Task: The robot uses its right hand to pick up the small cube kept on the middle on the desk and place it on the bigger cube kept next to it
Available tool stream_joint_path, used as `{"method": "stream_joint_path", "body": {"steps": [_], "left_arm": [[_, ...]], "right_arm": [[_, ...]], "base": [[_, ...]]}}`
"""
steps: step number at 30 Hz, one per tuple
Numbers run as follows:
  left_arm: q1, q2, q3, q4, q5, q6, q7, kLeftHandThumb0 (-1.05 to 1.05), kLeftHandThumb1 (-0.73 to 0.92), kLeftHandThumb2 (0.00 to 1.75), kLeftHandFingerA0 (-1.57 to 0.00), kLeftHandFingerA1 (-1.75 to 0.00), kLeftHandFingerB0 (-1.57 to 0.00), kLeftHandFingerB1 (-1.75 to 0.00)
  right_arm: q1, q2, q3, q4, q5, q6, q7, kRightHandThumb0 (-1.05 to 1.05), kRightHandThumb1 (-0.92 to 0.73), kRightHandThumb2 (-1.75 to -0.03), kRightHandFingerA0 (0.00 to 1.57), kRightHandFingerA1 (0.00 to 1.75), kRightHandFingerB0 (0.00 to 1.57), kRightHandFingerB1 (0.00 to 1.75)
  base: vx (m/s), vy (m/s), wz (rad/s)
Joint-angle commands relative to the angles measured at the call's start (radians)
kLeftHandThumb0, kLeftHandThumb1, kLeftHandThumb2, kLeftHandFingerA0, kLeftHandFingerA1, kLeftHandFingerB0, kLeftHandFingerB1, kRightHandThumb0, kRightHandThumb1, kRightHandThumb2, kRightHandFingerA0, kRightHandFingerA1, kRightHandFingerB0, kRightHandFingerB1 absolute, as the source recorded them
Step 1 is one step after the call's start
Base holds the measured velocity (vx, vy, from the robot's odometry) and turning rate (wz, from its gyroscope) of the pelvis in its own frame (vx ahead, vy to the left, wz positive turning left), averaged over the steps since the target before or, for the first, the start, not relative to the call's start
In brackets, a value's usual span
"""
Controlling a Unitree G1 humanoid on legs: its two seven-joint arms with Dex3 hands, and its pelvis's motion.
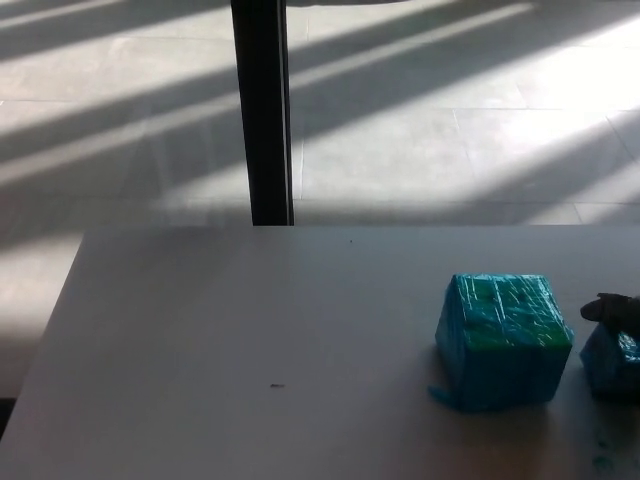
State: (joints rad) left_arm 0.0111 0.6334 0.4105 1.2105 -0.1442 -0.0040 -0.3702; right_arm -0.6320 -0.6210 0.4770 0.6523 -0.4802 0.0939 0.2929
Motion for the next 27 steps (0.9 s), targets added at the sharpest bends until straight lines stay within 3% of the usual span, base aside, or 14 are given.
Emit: {"method": "stream_joint_path", "body": {"steps": [1, 9, 10, 11, 14, 16, 18, 20, 21, 22, 24, 25, 26, 27], "left_arm": [[0.006, 0.015, 0.003, 0.004, -0.012, 0.002, -0.005, -0.83, 0.78, 0.63, -0.31, -0.55, -0.36, -0.42], [0.017, 0.019, -0.001, -0.004, -0.014, -0.006, -0.003, -0.83, 0.78, 0.64, -0.32, -0.54, -0.36, -0.43], [0.014, 0.018, 0.007, -0.003, -0.022, 0.008, -0.002, -0.84, 0.76, 0.64, -0.31, -0.54, -0.37, -0.42], [0.017, 0.017, 0.012, -0.003, -0.026, -0.003, -0.011, -0.87, 0.60, 0.84, -0.28, -0.57, -0.31, -0.49], [0.010, 0.020, 0.007, -0.015, -0.017, 0.009, 0.003, -0.83, 0.78, 0.64, -0.36, -0.57, -0.37, -0.44], [0.007, 0.017, 0.022, -0.008, -0.030, 0.014, 0.002, -0.87, 0.62, 0.78, -0.37, -0.59, -0.34, -0.49], [0.004, 0.019, 0.023, 0.000, -0.030, 0.014, -0.011, -0.81, 0.77, 0.63, -0.25, -0.51, -0.35, -0.43], [0.005, 0.022, 0.004, 0.003, -0.006, 0.000, 0.006, -0.82, 0.79, 0.64, -0.30, -0.53, -0.37, -0.42], [0.008, 0.024, 0.000, -0.002, -0.003, -0.006, 0.002, -0.86, 0.64, 1.07, -0.33, -0.62, -0.29, -0.52], [0.005, 0.025, 0.002, 0.001, -0.006, -0.004, 0.001, -0.83, 0.77, 0.63, -0.35, -0.54, -0.37, -0.43], [0.001, 0.027, 0.009, 0.003, -0.015, 0.000, 0.000, -0.83, 0.76, 0.63, -0.37, -0.59, -0.39, -0.46], [-0.001, 0.027, 0.013, 0.005, -0.019, 0.007, 0.000, -0.86, 0.64, 1.06, -0.31, -0.61, -0.33, -0.53], [-0.003, 0.029, 0.011, 0.007, -0.018, 0.013, -0.001, -0.86, 0.64, 1.06, -0.31, -0.61, -0.33, -0.53], [-0.003, 0.028, 0.011, 0.010, -0.016, 0.010, 0.000, -0.81, 0.77, 0.64, -0.29, -0.51, -0.37, -0.42]], "right_arm": [[0.003, -0.028, 0.024, 0.073, -0.079, -0.027, -0.006, -0.33, -0.49, -0.62, 0.00, 0.00, 0.26, 0.35], [-0.025, -0.035, 0.128, 0.152, -0.177, -0.031, 0.034, -0.23, -0.43, -0.69, 0.00, 0.08, 0.25, 0.40], [-0.026, -0.033, 0.147, 0.161, -0.188, -0.035, 0.050, -0.21, -0.64, -0.63, 0.03, 0.61, 0.34, 0.34], [-0.025, -0.031, 0.155, 0.166, -0.190, -0.046, 0.049, -0.21, -0.69, -0.62, 0.16, 0.69, 0.37, 0.33], [-0.018, -0.037, 0.176, 0.180, -0.213, -0.115, -0.021, -0.23, -0.76, -0.62, 0.68, 0.88, 0.54, 0.37], [-0.005, -0.045, 0.190, 0.181, -0.237, -0.150, -0.089, -0.23, -0.75, -0.62, 0.71, 0.91, 0.62, 0.42], [0.005, -0.040, 0.221, 0.199, -0.285, -0.146, -0.166, -0.21, -0.66, -0.61, 0.66, 1.38, 0.76, 0.69], [0.001, -0.034, 0.243, 0.219, -0.307, -0.130, -0.185, -0.21, -0.62, -0.61, 0.63, 1.38, 0.68, 0.71], [0.005, -0.035, 0.242, 0.220, -0.305, -0.131, -0.196, -0.20, -0.63, -0.61, 0.66, 1.43, 0.66, 0.70], [0.002, -0.031, 0.248, 0.227, -0.308, -0.122, -0.193, -0.24, -0.64, -0.61, 0.63, 1.43, 0.60, 0.62], [0.000, -0.032, 0.265, 0.237, -0.326, -0.112, -0.194, -0.26, -0.69, -0.62, 0.68, 1.57, 0.69, 0.74], [-0.005, -0.028, 0.273, 0.247, -0.332, -0.104, -0.185, -0.27, -0.70, -0.63, 0.67, 1.53, 0.70, 0.65], [-0.008, -0.024, 0.276, 0.256, -0.332, -0.104, -0.184, -0.27, -0.70, -0.63, 0.67, 1.53, 0.70, 0.65], [-0.009, -0.028, 0.286, 0.261, -0.343, -0.119, -0.202, -0.27, -0.70, -0.63, 0.69, 1.55, 0.70, 0.69]], "base": [[0.00, 0.000, 0.00], [0.00, 0.000, 0.00], [0.00, 0.000, 0.00], [0.00, 0.000, 0.00], [0.00, 0.000, 0.00], [0.00, 0.000, 0.00], [0.00, 0.000, 0.00], [0.00, 0.000, 0.00], [0.00, 0.000, 0.00], [0.00, 0.000, 0.00], [0.00, 0.000, 0.00], [0.00, 0.000, 0.00], [0.00, 0.000, 0.00], [0.00, 0.000, 0.00]]}}
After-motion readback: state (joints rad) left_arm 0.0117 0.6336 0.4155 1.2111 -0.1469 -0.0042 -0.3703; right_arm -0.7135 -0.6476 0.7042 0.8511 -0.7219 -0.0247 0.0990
